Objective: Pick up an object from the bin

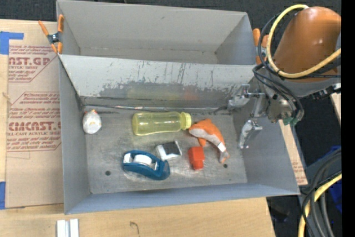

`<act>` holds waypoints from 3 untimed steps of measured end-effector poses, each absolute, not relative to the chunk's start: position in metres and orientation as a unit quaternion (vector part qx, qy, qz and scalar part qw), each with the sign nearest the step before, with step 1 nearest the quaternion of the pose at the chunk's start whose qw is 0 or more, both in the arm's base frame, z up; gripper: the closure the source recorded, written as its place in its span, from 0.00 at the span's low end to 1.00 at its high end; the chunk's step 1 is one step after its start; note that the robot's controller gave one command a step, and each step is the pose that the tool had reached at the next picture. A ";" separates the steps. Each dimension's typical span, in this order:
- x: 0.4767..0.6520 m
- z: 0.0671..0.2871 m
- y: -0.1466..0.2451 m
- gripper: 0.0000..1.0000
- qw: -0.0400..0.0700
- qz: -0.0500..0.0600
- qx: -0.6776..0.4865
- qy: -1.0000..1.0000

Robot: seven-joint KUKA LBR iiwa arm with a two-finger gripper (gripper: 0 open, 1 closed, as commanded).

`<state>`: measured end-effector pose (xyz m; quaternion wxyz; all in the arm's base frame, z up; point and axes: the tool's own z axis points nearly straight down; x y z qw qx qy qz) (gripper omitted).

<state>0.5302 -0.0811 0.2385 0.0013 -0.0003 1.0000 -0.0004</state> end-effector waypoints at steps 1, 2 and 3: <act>0.530 0.238 -0.081 0.00 0.001 0.000 0.000 1.000; 0.536 0.200 -0.074 0.00 0.004 0.000 0.035 0.999; 0.532 0.140 -0.068 0.00 0.003 0.000 0.039 0.999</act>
Offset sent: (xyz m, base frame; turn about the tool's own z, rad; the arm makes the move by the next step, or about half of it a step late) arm 0.0165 0.0278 -0.1492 0.2604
